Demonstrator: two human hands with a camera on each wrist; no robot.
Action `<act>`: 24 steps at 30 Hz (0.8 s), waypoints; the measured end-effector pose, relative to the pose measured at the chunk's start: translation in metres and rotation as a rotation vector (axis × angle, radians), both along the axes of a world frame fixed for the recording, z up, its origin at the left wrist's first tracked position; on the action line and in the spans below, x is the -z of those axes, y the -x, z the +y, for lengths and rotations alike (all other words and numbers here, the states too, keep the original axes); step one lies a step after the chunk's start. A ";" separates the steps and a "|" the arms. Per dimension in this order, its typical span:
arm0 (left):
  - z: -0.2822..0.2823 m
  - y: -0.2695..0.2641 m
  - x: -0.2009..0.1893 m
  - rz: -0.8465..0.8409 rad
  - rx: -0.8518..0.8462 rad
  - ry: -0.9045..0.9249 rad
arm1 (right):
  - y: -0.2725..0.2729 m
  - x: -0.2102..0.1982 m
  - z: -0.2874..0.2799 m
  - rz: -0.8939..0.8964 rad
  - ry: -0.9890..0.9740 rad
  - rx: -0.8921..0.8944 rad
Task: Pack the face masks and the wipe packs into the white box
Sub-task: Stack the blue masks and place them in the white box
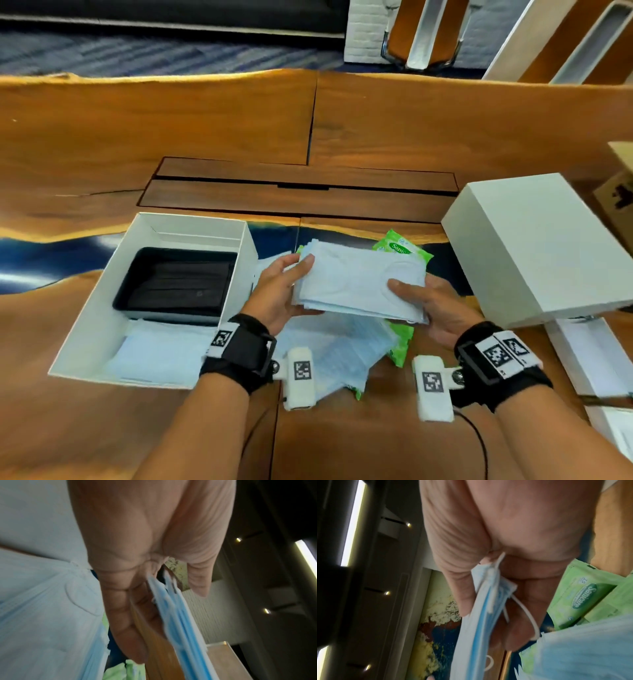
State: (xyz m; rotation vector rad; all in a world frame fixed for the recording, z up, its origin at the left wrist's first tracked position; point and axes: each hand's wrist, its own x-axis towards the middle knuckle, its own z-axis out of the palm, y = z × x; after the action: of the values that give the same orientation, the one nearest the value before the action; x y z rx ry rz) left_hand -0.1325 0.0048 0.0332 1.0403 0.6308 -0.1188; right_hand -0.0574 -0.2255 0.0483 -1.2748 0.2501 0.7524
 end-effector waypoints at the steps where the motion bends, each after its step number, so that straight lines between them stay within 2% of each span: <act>1: -0.004 0.004 -0.003 0.001 0.063 -0.046 | 0.008 -0.005 -0.001 -0.006 0.011 -0.042; 3: -0.018 0.010 -0.005 -0.017 0.140 -0.136 | 0.022 -0.011 0.006 -0.002 0.020 -0.083; 5: -0.022 0.015 -0.003 -0.035 0.104 -0.226 | 0.031 -0.014 0.011 -0.003 0.017 -0.074; 9: -0.009 0.030 -0.005 -0.050 0.031 -0.236 | 0.035 -0.013 0.009 -0.068 0.058 -0.052; 12: -0.007 0.041 -0.014 -0.105 -0.076 -0.138 | 0.043 -0.009 0.020 -0.075 0.047 0.062; 15: -0.008 0.053 -0.025 -0.164 -0.144 0.057 | 0.054 -0.014 0.034 -0.056 -0.095 0.167; 17: -0.013 0.059 -0.028 -0.184 -0.123 0.144 | 0.068 -0.021 0.044 -0.050 -0.141 0.056; 21: -0.009 0.067 -0.036 -0.186 -0.165 0.220 | 0.081 -0.035 0.047 -0.116 -0.018 -0.357; 24: 0.001 0.075 -0.034 -0.178 -0.191 0.191 | 0.077 -0.044 0.056 -0.174 0.017 -0.387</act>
State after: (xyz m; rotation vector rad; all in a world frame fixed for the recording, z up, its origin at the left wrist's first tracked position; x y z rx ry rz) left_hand -0.2078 0.0057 0.0676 0.7924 0.5422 0.0789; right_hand -0.1344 -0.1692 0.0927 -1.4148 -0.1376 0.9606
